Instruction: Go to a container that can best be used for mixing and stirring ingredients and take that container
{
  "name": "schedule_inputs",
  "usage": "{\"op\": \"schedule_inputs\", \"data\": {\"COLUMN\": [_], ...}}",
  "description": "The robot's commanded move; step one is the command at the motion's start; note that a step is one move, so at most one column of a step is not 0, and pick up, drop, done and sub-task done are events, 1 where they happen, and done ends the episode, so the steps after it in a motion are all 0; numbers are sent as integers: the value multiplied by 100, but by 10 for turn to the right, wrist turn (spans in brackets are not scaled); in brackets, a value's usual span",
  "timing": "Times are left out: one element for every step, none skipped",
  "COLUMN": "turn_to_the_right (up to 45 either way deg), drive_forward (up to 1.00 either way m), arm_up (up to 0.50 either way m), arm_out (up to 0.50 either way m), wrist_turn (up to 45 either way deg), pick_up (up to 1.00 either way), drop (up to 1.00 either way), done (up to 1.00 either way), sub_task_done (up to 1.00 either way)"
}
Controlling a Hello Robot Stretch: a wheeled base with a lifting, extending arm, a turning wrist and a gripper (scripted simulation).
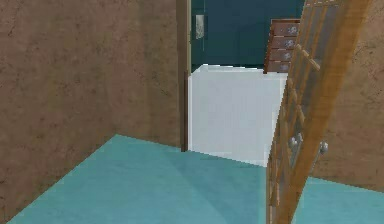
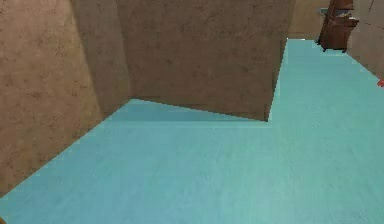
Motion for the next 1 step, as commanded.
{"op": "schedule_inputs", "data": {"turn_to_the_right": [0], "drive_forward": [70], "arm_up": [0], "arm_out": [0], "wrist_turn": [0], "pick_up": [0], "drop": [0], "done": [0], "sub_task_done": [0]}}
